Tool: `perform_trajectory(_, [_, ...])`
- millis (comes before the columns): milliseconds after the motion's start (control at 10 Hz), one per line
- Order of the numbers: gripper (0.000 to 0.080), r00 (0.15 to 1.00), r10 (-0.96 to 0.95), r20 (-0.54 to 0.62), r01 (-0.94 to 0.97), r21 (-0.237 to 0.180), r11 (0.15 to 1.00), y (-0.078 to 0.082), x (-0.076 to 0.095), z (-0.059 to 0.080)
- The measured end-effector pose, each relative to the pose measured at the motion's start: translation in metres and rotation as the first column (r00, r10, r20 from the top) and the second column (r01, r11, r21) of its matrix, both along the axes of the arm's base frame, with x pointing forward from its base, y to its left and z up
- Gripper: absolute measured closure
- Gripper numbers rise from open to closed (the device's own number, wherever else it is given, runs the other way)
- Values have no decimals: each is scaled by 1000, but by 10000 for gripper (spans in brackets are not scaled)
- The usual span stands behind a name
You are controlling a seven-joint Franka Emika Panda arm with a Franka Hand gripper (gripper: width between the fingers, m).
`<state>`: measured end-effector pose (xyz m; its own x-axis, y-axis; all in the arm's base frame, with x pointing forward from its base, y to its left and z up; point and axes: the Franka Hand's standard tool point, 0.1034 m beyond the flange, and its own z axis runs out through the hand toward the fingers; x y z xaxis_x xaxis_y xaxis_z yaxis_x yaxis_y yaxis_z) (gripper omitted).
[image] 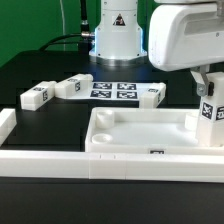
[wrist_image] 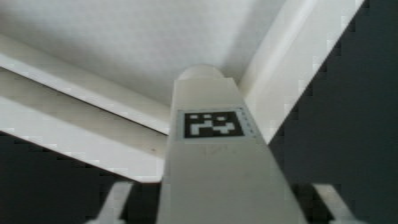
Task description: Assemble desk
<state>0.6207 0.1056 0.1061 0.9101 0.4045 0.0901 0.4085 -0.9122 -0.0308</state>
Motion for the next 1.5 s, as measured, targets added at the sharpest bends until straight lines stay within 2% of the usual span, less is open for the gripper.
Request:
perform_trajectory(200, [509,998,-62,-6,62,10,998,-1,0,0])
perform_trajectory(600, [509,917,-397,-30,398,35,917,-3,1,0])
perform_trajectory(1000, [509,761,-647,-56,649,40,760,-3,1,0])
perform_trajectory(1400, [504,612,-789,-59,791,26,612,-18,2,-1])
perform_trajectory(1500, [504,601,-797,-60,799,26,601,-20,3,-1])
